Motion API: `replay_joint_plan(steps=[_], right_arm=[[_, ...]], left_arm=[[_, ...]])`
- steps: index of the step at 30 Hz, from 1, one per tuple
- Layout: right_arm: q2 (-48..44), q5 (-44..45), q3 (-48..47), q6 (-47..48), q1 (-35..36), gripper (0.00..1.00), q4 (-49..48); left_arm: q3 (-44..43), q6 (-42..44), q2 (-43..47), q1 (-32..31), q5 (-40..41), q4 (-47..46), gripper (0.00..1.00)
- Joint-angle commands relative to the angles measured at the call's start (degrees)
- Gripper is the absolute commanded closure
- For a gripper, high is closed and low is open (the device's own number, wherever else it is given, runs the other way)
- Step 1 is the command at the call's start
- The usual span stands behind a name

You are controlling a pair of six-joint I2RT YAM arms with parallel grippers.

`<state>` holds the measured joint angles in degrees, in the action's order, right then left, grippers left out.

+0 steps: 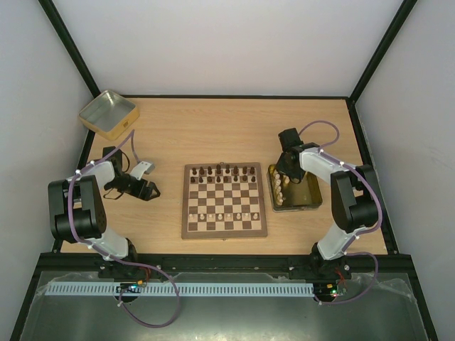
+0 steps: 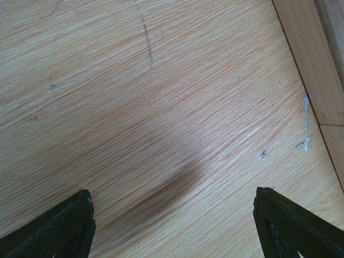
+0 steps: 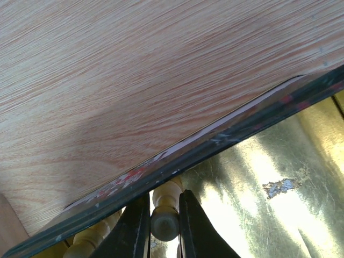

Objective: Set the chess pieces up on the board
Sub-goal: Pick up the chess piece from the storage box.

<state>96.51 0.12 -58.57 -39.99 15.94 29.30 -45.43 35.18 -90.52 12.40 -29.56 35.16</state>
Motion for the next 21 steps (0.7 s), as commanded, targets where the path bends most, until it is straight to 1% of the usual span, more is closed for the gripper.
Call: replay_joint_plan(steps=[1,4,12,17,21], right_arm=[[-2.0,5.1,-1.1,0.3,-0.3,0.93,2.8],[-3.3,7.0,-1.9,0.3,-0.3,0.93,4.0],[-5.3,8.6,-1.5,0.5,-0.2,0.93,4.2],[-5.8,7.9,-2.1,0.4,-0.2,0.94,4.7],[-9.8,7.3,-1.8,0.4,0.6,0.94,6.2]], left_arm=[[2.6,0.1,-3.2,0.2,5.3,2.8,0.19],[2.5,0.1,-3.1,0.2,5.3,2.7,0.19],[2.7,-0.2,-2.8,0.2,5.6,2.5,0.19],[2.9,-0.5,-2.1,0.2,6.0,2.2,0.19],[2.9,-0.7,-2.0,0.2,6.2,2.1,0.19]])
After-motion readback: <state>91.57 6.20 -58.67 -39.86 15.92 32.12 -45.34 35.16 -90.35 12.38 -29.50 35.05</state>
